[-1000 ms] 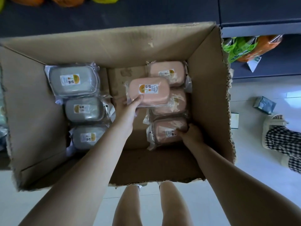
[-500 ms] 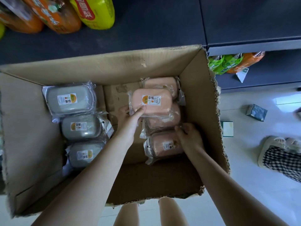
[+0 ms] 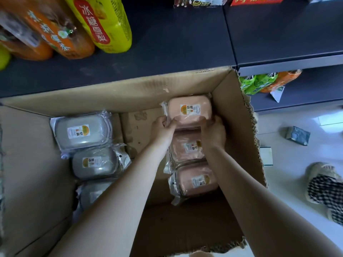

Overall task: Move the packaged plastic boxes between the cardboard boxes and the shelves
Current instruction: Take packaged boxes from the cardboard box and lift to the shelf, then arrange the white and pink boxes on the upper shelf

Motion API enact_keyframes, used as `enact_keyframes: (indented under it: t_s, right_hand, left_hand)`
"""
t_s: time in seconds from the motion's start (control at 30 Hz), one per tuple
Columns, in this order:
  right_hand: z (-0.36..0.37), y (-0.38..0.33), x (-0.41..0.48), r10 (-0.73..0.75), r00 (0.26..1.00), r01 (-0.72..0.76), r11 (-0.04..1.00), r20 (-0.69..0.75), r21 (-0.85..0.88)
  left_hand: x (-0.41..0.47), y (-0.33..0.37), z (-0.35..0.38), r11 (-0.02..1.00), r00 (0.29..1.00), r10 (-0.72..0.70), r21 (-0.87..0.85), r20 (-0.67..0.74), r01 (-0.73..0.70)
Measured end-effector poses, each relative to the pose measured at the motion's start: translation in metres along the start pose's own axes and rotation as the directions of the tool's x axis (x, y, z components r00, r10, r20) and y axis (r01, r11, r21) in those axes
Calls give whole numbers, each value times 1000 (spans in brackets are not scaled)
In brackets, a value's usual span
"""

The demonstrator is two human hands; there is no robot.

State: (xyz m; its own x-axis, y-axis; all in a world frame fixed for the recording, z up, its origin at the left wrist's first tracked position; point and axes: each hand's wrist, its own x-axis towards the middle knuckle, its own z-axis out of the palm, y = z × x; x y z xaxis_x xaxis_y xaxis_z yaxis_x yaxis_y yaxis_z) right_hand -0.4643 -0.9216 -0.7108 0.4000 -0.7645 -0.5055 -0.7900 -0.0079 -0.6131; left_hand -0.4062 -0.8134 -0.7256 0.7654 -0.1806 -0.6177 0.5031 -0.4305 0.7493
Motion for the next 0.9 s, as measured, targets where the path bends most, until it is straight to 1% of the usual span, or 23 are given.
enact_keyframes:
  t_s: [0.13, 0.33, 0.4, 0.47, 0.53, 0.6, 0.67, 0.7, 0.73, 0.8, 0.83, 0.87, 0.9]
  right_hand:
    - [8, 5, 6, -12, 1000, 12, 1000, -22, -6]
    - [6, 11, 9, -28, 1000, 28, 1000, 14, -6]
    - [3, 7, 10, -19, 999, 22, 998, 45, -66]
    - [-1, 4, 8, -5, 995, 22, 985, 103, -172]
    - [-9, 3, 3, -37, 988, 75, 965, 153, -251]
    - [-23, 3, -8, -81, 975, 147, 931, 205, -335]
    - [-40, 3, -24, -102, 940, 246, 863, 326, -441]
    - [-48, 2, -34, -112, 908, 317, 814, 405, -487]
    - [-56, 1, -46, -131, 868, 407, 741, 479, -535]
    - [-76, -8, -71, -170, 786, 581, 535, 595, -614]
    - [-88, -15, -85, -207, 742, 658, 402, 637, -637]
    - [-100, -25, -99, -242, 698, 715, 270, 674, -644]
    - [-113, -35, -113, -269, 659, 751, 171, 703, -638]
  left_hand:
    - [14, -6, 1, 987, 999, 36, 155, -36, -30]
    - [17, -10, 0, 972, 996, 65, 230, -66, -48]
    - [16, -10, -2, 966, 997, 64, 252, -51, -50]
    - [13, -4, -8, 958, 999, 41, 282, 15, -44]
    - [6, 3, -17, 924, 996, 14, 380, 84, -45]
    - [-8, 11, -28, 860, 994, 8, 507, 106, -61]
    - [-27, 19, -42, 809, 992, 46, 579, 120, -107]
    - [-38, 24, -51, 794, 988, 73, 591, 137, -141]
    - [-53, 30, -60, 793, 984, 91, 587, 152, -164]
    - [-86, 42, -80, 782, 980, 105, 595, 166, -185]
    - [-107, 49, -92, 756, 980, 107, 627, 166, -189]
    - [-127, 57, -104, 713, 979, 119, 672, 166, -201]
    - [-147, 66, -117, 655, 973, 151, 719, 175, -231]
